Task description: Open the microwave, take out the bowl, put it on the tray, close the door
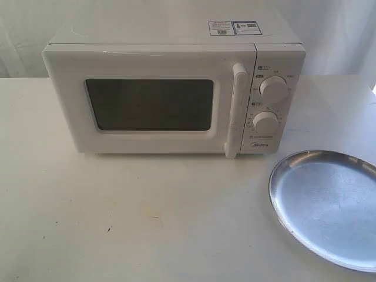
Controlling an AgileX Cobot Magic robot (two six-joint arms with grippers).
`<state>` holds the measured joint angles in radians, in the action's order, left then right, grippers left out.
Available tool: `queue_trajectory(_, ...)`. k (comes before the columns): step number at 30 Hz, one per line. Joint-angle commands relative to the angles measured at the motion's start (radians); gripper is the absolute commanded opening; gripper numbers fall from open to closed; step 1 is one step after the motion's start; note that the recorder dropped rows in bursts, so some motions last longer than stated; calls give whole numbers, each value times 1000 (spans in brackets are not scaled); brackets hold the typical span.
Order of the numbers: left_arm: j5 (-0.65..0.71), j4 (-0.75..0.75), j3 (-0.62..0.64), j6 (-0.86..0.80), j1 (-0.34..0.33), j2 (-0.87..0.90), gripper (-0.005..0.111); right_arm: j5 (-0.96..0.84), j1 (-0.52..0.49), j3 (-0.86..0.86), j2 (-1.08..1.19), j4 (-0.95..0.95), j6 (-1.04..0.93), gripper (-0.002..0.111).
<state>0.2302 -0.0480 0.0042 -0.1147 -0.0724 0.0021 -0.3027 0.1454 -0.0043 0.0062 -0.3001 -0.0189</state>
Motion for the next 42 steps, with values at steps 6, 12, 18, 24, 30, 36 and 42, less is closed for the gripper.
queue_trajectory(6, 1, 3, -4, 6, 4, -2, 0, 536, -4, 4, -6, 230, 460, 0)
queue_trajectory(12, 1, 3, -4, 6, 4, -2, 0, 1203, -6, -37, 24, 265, 508, 0)
queue_trajectory(18, 1, 3, -4, 6, 4, -2, 0, 1014, -6, -414, 302, 256, 444, 0)
queue_trajectory(24, 1, 3, -4, 6, 4, -2, 0, 755, -6, -648, 712, -372, 917, 0)
queue_trajectory(30, 1, 3, -4, 6, 4, -2, 0, 1112, -6, -651, 1172, -1093, 1057, 0)
queue_trajectory(36, 1, 3, -4, 6, 4, -2, 0, 1212, -6, -660, 1479, -1214, 869, 0)
queue_trajectory(42, 1, 3, -4, 6, 4, -2, 0, 1230, -6, -663, 1646, -1106, 482, 0)
